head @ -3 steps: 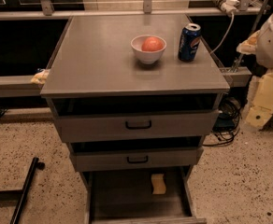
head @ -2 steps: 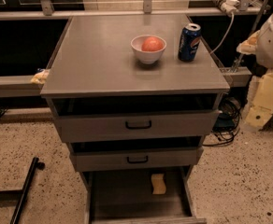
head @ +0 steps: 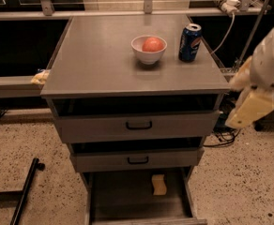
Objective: Pick sponge from bottom drawer and place on counter
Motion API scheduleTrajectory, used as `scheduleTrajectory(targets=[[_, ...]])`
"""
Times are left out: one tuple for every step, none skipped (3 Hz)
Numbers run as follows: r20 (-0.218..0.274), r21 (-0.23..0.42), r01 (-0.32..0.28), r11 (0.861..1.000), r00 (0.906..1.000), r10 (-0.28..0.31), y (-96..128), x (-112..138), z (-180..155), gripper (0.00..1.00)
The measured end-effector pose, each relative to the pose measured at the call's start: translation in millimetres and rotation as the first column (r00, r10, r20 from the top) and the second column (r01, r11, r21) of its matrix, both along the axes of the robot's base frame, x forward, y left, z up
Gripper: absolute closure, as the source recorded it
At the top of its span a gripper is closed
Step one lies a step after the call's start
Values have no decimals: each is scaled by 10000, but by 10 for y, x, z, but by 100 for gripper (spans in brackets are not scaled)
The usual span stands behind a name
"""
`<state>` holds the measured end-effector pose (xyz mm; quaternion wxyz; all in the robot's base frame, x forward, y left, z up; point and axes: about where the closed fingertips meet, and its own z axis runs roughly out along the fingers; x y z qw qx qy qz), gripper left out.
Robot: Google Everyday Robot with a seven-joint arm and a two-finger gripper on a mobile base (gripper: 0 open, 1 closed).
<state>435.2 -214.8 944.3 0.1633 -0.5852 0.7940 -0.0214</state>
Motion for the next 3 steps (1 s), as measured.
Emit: scheduleTrajectory(targets=[[-353,862,568,9947,9979,-540,89,-98,-672,64],[-1072,1884,835,9785,9922,-640,228,-215,-1597,88],[-830,1938,988,9761,9930,-841,231,-170,-1764,100]])
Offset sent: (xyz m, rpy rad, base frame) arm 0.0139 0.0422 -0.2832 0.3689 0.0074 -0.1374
